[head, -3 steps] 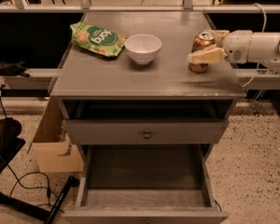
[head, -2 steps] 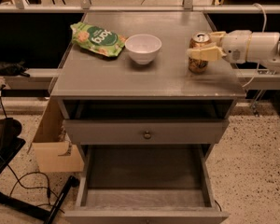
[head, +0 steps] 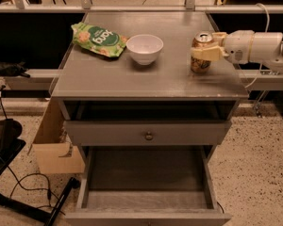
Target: Place orange can into middle drawer
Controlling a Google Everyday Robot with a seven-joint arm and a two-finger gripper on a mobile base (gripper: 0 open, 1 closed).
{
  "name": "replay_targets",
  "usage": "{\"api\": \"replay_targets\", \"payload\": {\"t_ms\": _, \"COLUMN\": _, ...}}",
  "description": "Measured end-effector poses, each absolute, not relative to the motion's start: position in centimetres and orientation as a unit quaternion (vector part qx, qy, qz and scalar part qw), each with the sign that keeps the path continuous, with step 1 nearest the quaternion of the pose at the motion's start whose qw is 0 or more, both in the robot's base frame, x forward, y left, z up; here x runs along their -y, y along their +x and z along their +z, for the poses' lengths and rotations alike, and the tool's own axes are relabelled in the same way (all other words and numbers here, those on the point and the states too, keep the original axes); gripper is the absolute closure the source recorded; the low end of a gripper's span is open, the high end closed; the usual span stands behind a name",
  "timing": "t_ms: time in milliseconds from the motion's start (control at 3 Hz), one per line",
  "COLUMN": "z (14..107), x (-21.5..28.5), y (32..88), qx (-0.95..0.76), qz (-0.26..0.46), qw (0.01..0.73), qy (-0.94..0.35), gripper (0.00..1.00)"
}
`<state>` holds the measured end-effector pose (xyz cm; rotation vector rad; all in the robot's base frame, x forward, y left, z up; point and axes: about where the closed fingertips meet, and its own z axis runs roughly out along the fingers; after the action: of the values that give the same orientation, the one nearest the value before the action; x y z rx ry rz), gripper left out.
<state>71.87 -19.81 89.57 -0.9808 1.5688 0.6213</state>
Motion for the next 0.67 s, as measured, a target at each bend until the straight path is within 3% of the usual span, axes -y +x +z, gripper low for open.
{"api": "replay_targets", "payload": {"t_ms": 333, "z": 93.5, "x": 20.8, "y": 71.6, "qx": -0.664, "qz": 0.234, "qw": 0.557, "qy": -0.441, "gripper": 1.0}}
{"api": "replay_targets", "payload": {"t_ms": 667, "z": 99.3, "x": 22.0, "y": 68.7, "qx": -0.653, "qz": 0.215, "qw": 0.561, "qy": -0.46, "gripper": 1.0}}
